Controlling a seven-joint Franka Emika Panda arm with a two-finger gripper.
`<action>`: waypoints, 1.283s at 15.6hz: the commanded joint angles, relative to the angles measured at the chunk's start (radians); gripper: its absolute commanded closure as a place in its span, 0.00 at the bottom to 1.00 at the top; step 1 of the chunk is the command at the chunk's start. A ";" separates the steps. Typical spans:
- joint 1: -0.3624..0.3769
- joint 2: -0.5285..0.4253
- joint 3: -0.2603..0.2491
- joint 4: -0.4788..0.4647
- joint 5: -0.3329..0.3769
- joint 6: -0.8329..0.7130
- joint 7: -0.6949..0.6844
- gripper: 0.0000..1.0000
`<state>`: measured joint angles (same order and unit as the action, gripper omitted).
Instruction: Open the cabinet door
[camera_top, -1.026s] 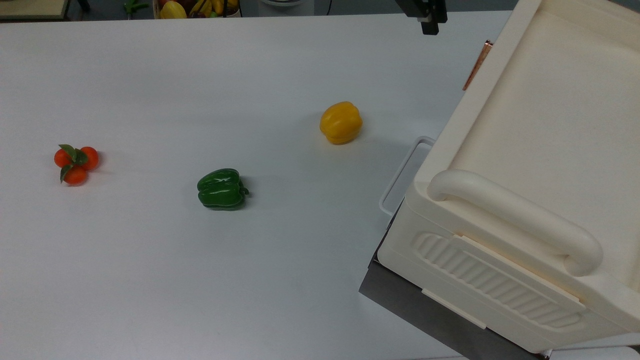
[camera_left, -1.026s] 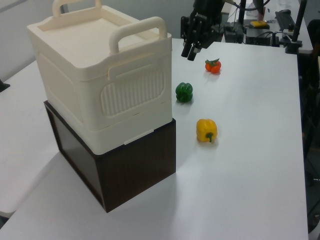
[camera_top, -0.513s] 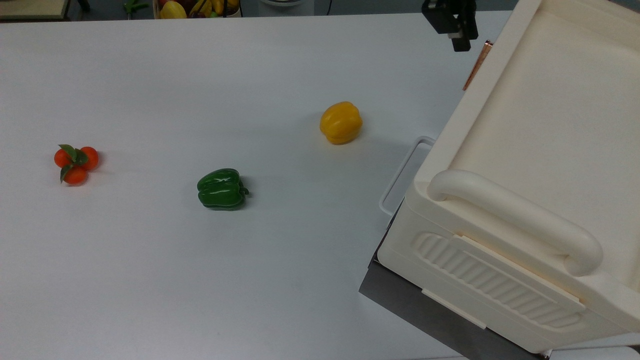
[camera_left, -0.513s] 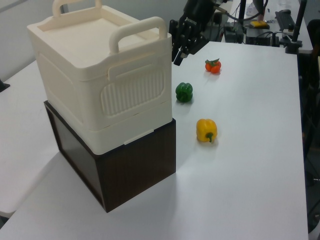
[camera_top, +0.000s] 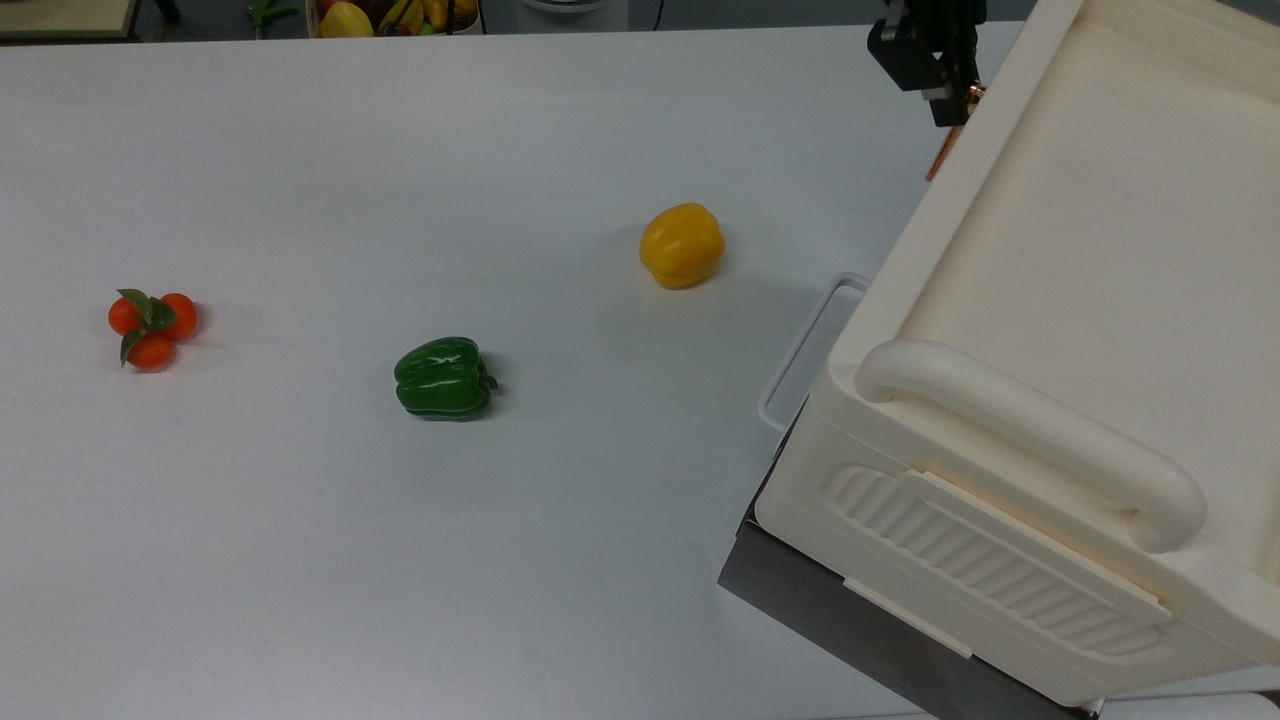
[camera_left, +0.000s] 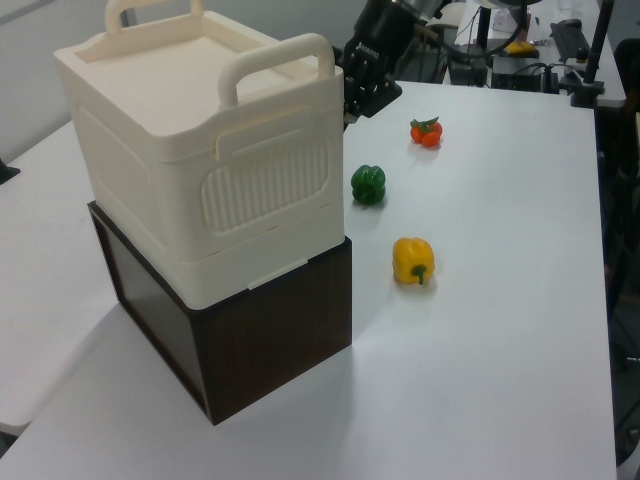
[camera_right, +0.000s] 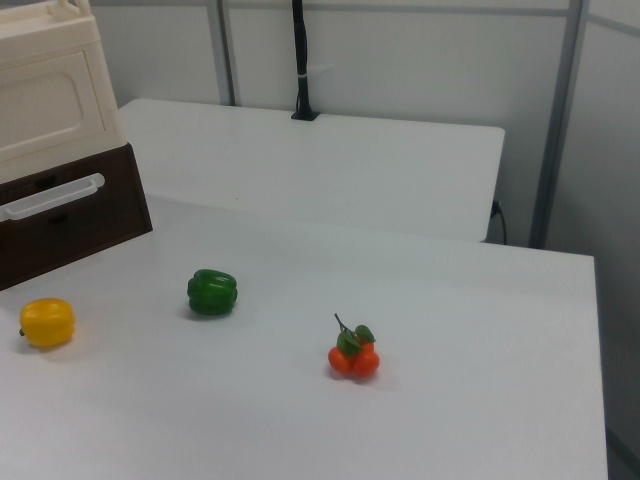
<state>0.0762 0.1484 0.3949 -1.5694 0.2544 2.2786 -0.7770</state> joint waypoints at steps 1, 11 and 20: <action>0.017 0.005 -0.007 0.002 0.013 0.033 -0.018 0.85; -0.013 -0.030 0.018 -0.023 0.023 -0.033 -0.007 1.00; -0.064 -0.072 0.007 -0.034 0.022 -0.221 -0.002 1.00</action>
<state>0.0211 0.1090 0.3976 -1.5695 0.2607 2.1320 -0.7742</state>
